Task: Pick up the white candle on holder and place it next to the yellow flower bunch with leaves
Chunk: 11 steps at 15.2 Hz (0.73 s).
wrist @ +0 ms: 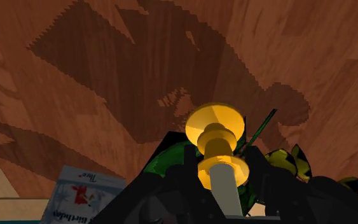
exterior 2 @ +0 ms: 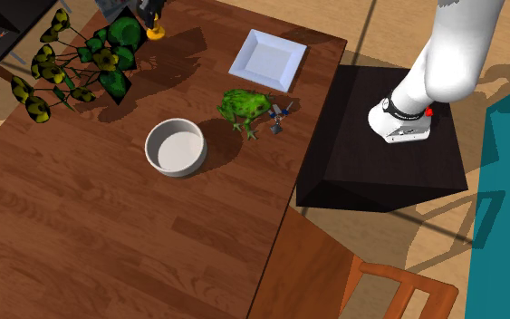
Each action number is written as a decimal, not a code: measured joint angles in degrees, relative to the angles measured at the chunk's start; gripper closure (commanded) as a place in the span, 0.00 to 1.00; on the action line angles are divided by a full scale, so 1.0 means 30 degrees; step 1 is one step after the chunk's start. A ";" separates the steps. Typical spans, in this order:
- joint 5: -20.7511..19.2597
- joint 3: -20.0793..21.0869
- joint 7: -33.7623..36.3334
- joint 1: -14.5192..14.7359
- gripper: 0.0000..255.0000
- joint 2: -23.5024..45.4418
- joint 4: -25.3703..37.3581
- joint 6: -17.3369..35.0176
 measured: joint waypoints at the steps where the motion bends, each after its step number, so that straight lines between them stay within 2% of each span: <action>1: -0.0011 -0.0009 0.0010 -0.0015 1.00 -0.0003 -0.0267 0.0264; 11: -0.0270 -0.0168 0.0178 0.0018 1.00 0.0718 -0.1730 0.2437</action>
